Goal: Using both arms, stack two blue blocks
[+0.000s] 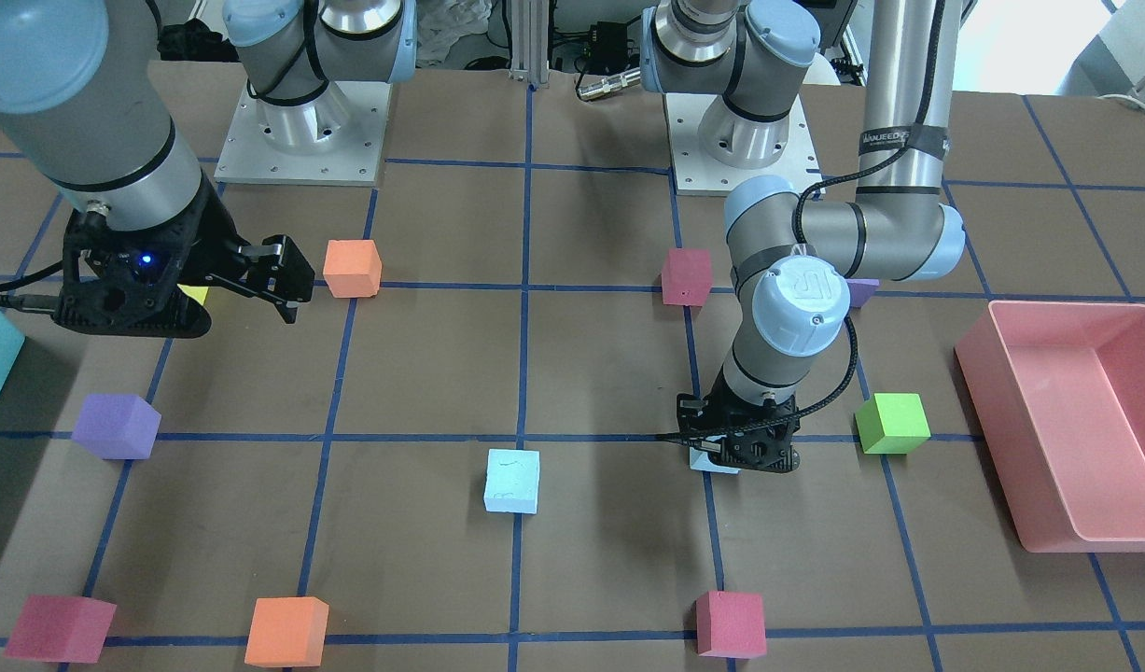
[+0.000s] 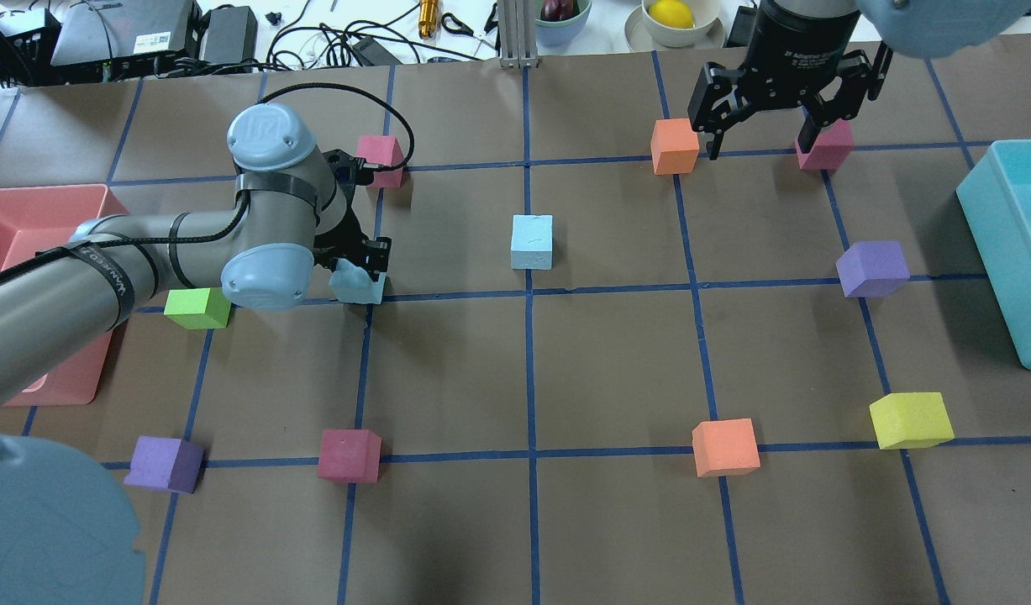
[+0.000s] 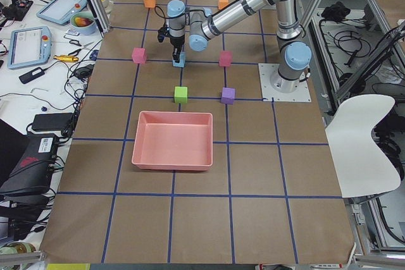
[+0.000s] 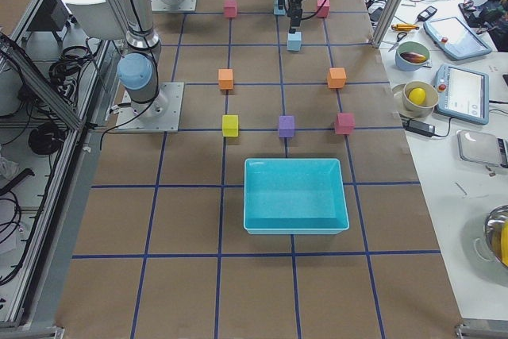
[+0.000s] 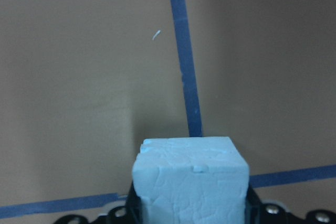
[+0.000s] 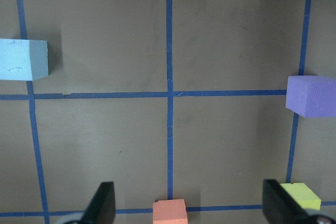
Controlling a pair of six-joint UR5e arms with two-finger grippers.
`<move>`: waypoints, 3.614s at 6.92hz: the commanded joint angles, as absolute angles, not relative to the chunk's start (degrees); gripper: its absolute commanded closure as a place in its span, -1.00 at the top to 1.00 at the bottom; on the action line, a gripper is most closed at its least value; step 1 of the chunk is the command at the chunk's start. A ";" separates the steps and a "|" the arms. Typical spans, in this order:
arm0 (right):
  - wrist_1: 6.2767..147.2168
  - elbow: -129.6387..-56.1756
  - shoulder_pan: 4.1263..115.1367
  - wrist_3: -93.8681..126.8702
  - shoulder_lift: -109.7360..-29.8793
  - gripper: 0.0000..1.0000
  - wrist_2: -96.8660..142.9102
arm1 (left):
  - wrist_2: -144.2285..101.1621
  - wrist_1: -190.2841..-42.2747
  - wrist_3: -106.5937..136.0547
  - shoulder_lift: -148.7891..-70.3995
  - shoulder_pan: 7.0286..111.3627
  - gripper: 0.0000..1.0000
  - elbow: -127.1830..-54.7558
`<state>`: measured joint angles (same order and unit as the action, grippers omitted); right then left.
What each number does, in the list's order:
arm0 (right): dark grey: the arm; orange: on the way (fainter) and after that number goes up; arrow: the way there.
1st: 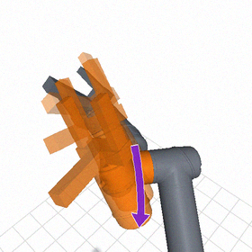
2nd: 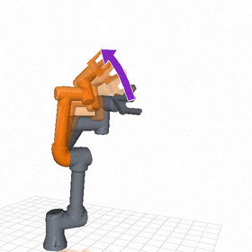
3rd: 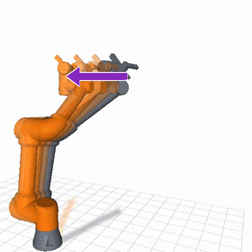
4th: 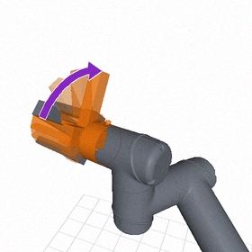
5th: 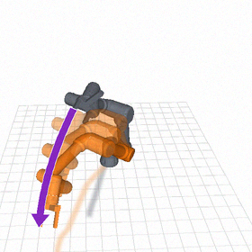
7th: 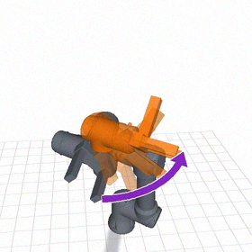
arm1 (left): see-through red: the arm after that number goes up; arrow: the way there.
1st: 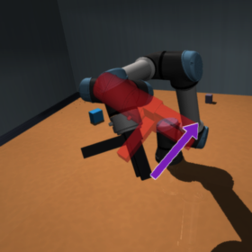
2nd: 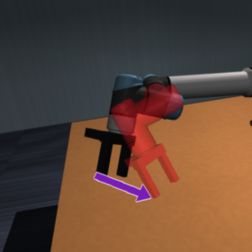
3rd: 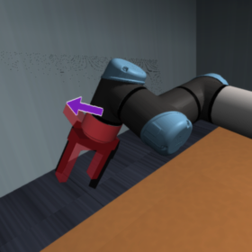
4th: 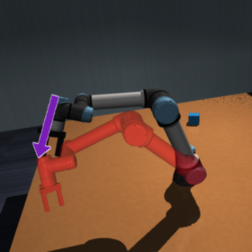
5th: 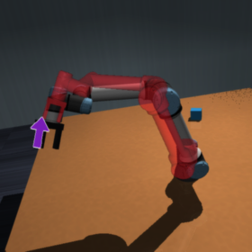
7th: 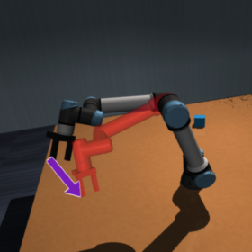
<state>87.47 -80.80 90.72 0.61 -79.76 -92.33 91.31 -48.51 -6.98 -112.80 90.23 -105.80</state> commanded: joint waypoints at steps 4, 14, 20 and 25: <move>89.21 -84.02 91.05 -0.09 -81.83 1.00 -92.81 | 88.95 -68.03 11.41 -116.97 101.84 -1.00 -81.58; 88.86 -84.28 91.23 0.88 -85.06 1.00 -92.11 | 88.86 -62.31 20.74 -124.72 110.74 -1.00 -78.48; 84.99 -85.25 90.53 0.97 -87.54 1.00 -92.11 | 89.74 -62.05 20.66 -125.60 110.83 0.87 -78.49; 84.02 -85.25 90.62 0.79 -87.63 1.00 -91.50 | 90.00 -80.45 7.78 -110.52 98.03 1.00 -77.96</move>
